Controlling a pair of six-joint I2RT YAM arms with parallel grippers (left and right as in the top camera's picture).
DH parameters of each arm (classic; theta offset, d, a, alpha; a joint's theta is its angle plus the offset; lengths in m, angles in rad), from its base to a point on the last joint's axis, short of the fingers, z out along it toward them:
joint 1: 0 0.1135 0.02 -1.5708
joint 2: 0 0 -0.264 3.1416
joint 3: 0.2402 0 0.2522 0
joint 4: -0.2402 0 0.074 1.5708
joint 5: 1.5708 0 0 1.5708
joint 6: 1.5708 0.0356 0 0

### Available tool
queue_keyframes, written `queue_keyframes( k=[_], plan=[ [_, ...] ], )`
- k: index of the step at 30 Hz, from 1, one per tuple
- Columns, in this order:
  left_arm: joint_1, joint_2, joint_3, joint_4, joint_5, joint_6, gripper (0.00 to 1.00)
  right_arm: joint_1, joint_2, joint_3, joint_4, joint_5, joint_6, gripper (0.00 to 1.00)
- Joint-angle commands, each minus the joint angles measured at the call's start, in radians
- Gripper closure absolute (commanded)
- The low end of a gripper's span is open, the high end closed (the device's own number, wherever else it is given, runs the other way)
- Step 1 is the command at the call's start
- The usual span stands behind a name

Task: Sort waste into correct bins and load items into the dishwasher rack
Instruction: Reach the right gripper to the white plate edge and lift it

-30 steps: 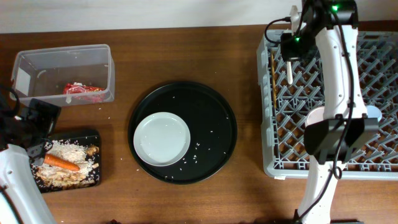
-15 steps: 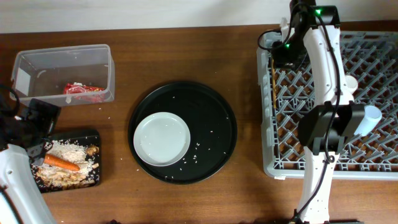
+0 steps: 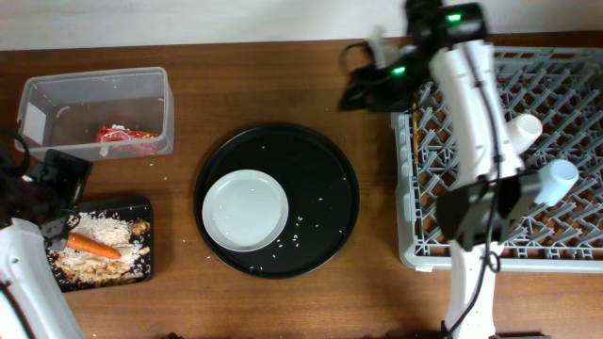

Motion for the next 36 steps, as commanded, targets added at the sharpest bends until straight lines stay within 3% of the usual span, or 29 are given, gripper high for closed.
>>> queue_keyframes(
  k=[1,3,8,14,22,24,28,31,33,34,36],
  plan=[
    [0.005,-0.003,0.000,-0.001,-0.008,-0.013,0.01,0.158,0.007,0.002,0.016,0.174,0.060,0.39],
    [0.005,-0.003,0.000,-0.002,-0.008,-0.013,0.01,0.257,0.025,-0.022,0.060,0.306,0.129,0.44],
    [0.005,-0.003,0.000,-0.001,-0.008,-0.013,0.01,0.396,0.035,-0.153,0.220,0.380,0.233,0.44],
    [0.005,-0.003,0.000,-0.001,-0.008,-0.013,0.01,0.445,0.035,-0.372,0.412,0.386,0.254,0.45],
    [0.005,-0.003,0.000,-0.001,-0.008,-0.013,0.01,0.456,0.035,-0.613,0.580,0.389,0.301,0.71],
    [0.005,-0.003,0.000,-0.001,-0.008,-0.013,0.01,0.470,0.035,-0.657,0.618,0.389,0.301,0.71],
    [0.005,-0.003,0.000,-0.001,-0.008,-0.013,0.01,0.496,0.035,-0.693,0.657,0.394,0.320,0.72],
    [0.005,-0.003,0.000,-0.001,-0.008,-0.013,0.01,0.512,0.035,-0.693,0.660,0.443,0.351,0.85],
    [0.005,-0.003,0.000,-0.001,-0.008,-0.013,0.01,0.514,0.035,-0.690,0.653,0.459,0.353,0.87],
    [0.005,-0.003,0.000,-0.002,-0.008,-0.013,0.01,0.513,0.034,-0.689,0.649,0.460,0.353,0.94],
    [0.005,-0.003,0.000,-0.002,-0.008,-0.013,0.01,0.509,0.029,-0.686,0.641,0.461,0.354,0.96]
  ],
)
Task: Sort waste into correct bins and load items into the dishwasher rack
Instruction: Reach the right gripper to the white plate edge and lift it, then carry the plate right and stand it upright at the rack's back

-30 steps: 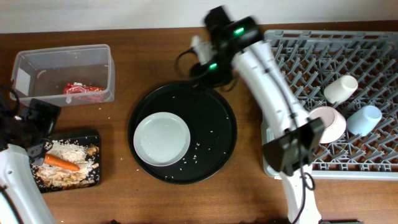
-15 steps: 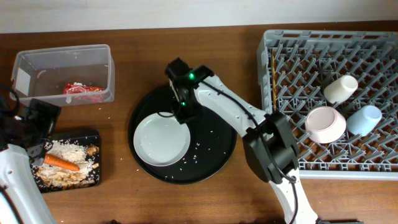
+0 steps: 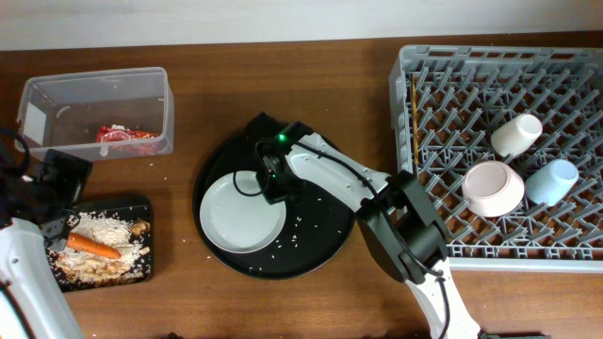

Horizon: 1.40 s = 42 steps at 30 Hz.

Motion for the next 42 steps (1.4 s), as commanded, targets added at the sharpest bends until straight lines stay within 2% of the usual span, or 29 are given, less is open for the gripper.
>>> queue_keyframes(
  k=[1,9,15,21,25,27,30,31,37,42],
  plan=[
    [0.005,-0.003,0.000,-0.002,-0.007,-0.013,0.01,0.007,-0.001,-0.001,-0.021,0.032,0.019,0.96],
    [0.005,-0.003,0.000,-0.001,-0.007,-0.013,0.01,-0.082,-0.098,0.161,-0.189,0.031,0.029,0.96],
    [0.005,-0.003,0.000,-0.002,-0.007,-0.013,0.01,-0.246,-0.265,0.275,-0.321,0.059,-0.016,0.96],
    [0.005,-0.003,0.000,-0.001,-0.007,-0.013,0.01,-0.544,-0.438,0.301,-0.352,0.250,-0.096,0.96],
    [0.005,-0.003,0.000,-0.002,-0.007,-0.013,0.01,-0.738,-0.445,0.299,-0.325,0.266,-0.213,0.96],
    [0.005,-0.003,0.000,-0.002,-0.007,-0.013,0.01,-0.792,-0.428,0.298,-0.291,0.271,-0.213,0.96],
    [0.005,-0.003,0.000,-0.002,-0.007,-0.013,0.01,-0.824,-0.397,0.298,-0.231,0.406,-0.212,0.96],
    [0.005,-0.003,0.000,-0.002,-0.007,-0.013,0.01,-0.822,-0.381,0.298,-0.211,0.492,-0.212,0.96],
    [0.005,-0.003,0.000,-0.002,-0.007,-0.013,0.01,-0.794,-0.340,0.298,-0.162,0.726,-0.207,0.96],
    [0.005,-0.003,0.000,-0.001,-0.007,-0.013,0.01,-0.774,-0.296,0.289,-0.152,0.813,-0.201,0.96]
  ],
)
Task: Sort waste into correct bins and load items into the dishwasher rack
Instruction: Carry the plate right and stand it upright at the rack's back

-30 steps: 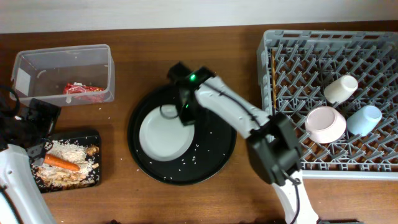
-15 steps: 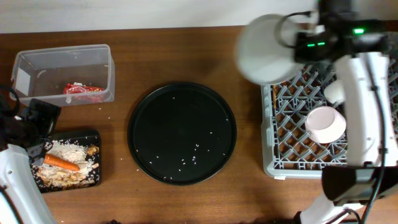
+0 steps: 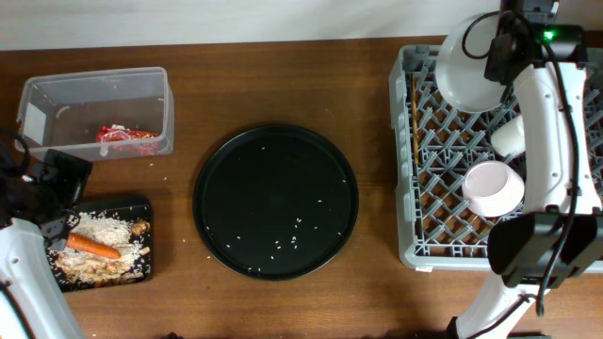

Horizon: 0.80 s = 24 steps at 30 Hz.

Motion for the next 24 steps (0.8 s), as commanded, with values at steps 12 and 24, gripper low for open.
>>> queue_keyframes(
  k=[12,24],
  plan=[
    [0.005,-0.003,0.000,-0.001,-0.007,-0.013,0.01,0.106,0.137,-0.045,0.013,0.218,0.008,0.96],
    [0.005,-0.003,0.000,-0.001,-0.007,-0.013,0.01,0.109,0.160,-0.047,-0.006,0.340,0.069,0.96]
  ],
)
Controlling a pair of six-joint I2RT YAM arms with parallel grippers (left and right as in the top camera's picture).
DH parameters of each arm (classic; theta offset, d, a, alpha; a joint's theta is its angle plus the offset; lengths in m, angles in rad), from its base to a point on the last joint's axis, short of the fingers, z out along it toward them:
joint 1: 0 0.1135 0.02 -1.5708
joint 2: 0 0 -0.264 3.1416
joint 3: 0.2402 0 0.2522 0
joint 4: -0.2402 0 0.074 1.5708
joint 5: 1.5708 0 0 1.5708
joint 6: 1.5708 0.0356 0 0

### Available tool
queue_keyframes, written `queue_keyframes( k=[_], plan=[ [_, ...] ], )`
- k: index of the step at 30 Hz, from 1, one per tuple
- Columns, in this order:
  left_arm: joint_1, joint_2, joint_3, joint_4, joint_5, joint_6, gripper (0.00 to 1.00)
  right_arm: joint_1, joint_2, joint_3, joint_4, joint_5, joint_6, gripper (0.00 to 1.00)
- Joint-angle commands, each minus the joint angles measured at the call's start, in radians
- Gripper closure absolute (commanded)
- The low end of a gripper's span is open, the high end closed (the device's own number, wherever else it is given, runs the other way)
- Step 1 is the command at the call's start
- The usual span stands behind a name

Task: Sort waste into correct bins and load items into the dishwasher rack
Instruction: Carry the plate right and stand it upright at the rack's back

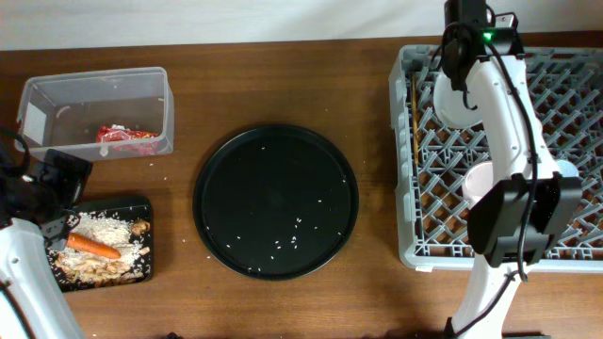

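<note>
The white plate stands on edge among the tines at the back left of the grey dishwasher rack. My right gripper is at its upper rim and looks shut on it. The right arm hides most of a pink bowl and a blue cup in the rack. The round black tray holds only scattered rice grains. My left gripper hangs over the black food-waste tray, which holds a carrot. Its jaws are not clear.
A clear plastic bin with a red wrapper stands at the back left. Chopsticks lie along the rack's left side. The right arm's base stands at the rack's front edge.
The white plate was held face-up over the rack's back left corner. Now it stands on edge, down among the tines there, with the right wrist turned over it. The left arm is unmoved.
The plate first lay on the black tray while my right gripper was near the rack's back left corner. Then the gripper was at the plate on the tray. After that the tray was bare and the plate was over the rack. Now the plate stands in the rack.
</note>
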Motion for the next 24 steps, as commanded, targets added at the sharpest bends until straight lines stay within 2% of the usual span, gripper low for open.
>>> queue_keyframes(
  k=[1,4,5,6,7,10,11,17,22,24],
  plan=[
    [0.005,-0.003,0.000,-0.002,-0.008,-0.013,0.01,0.010,0.023,-0.013,-0.003,0.056,0.036,0.96],
    [0.005,-0.003,0.000,-0.001,-0.008,-0.013,0.01,0.032,0.023,-0.013,-0.006,0.046,0.036,0.95],
    [0.005,-0.003,0.000,-0.001,-0.008,-0.013,0.01,0.040,0.023,-0.013,-0.006,0.039,0.036,0.85],
    [0.005,-0.003,0.000,-0.001,-0.008,-0.013,0.01,0.047,0.023,-0.013,-0.006,0.033,0.036,0.66],
    [0.005,-0.003,0.000,-0.001,-0.008,-0.013,0.01,0.053,0.023,-0.013,-0.005,0.020,0.036,0.56],
    [0.005,-0.003,0.000,-0.001,-0.008,-0.013,0.01,0.071,0.023,-0.004,-0.008,-0.054,0.036,0.40],
    [0.005,-0.003,0.000,-0.001,-0.008,-0.013,0.01,0.076,0.021,0.008,-0.019,-0.084,0.037,0.30],
    [0.005,-0.003,0.000,-0.001,-0.008,-0.013,0.01,0.053,-0.034,0.264,-0.236,-0.330,0.171,0.12],
    [0.005,-0.003,0.000,-0.001,-0.008,-0.013,0.01,0.034,-0.145,0.549,-0.493,-0.613,0.184,0.05],
    [0.005,-0.003,0.000,-0.001,-0.008,-0.013,0.01,0.037,-0.204,0.567,-0.558,-0.655,0.201,0.05]
  ],
)
